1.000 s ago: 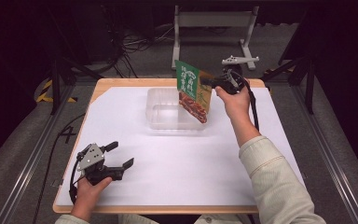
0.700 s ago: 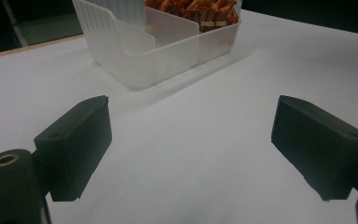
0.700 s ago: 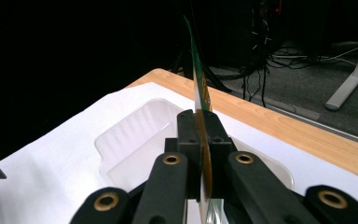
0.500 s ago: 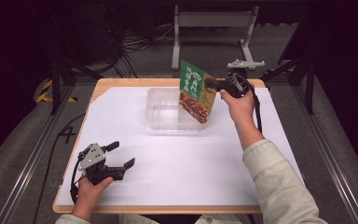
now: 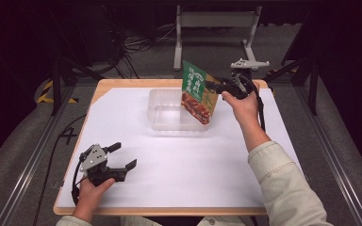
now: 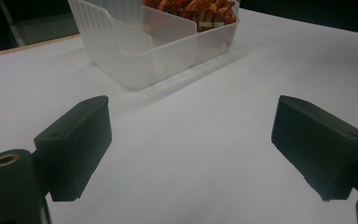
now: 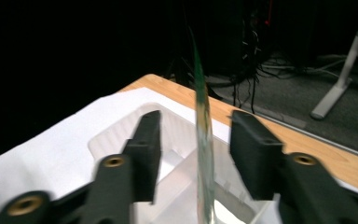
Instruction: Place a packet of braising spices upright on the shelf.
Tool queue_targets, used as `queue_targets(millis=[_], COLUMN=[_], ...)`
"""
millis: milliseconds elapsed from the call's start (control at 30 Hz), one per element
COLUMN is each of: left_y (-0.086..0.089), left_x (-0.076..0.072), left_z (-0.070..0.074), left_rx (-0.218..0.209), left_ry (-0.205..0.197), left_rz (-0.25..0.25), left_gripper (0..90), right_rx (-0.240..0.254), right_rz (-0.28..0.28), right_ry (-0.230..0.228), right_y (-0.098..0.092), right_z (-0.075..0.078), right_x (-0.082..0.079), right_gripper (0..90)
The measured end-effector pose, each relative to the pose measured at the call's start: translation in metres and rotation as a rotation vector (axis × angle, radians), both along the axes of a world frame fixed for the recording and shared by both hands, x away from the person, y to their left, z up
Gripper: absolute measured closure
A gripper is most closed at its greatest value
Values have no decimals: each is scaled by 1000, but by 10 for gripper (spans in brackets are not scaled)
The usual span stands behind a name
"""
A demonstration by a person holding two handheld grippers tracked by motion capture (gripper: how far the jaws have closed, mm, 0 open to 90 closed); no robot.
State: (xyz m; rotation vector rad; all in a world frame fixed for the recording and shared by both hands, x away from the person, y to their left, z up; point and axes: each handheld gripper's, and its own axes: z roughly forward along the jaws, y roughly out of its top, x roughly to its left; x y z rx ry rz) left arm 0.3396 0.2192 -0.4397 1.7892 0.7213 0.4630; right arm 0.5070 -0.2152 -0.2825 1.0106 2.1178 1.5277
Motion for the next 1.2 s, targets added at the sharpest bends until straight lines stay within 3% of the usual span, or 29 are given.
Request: queue_targets(millis=[267, 500, 600, 1033, 1200], left_y=[-2, -3, -4, -7, -6], left_x=[3, 5, 5, 6, 6], left_z=[0, 1, 2, 2, 2], left_rx=[0, -7, -5, -8, -1], left_ry=[-2, -6, -12, -3, -8], left_rz=[-6, -14, -17, -18, -14], left_gripper=[128, 127, 127, 126, 128], right_rx=[3, 27, 12, 36, 7], right_rz=[28, 84, 99, 113, 96], right_ry=[-75, -143, -167, -195, -198], right_y=[-5, -19, -27, -58, -68], right_z=[11, 19, 21, 17, 10], right_x=[-15, -40, -53, -93, -104], right_gripper=[344, 277, 270, 266, 263])
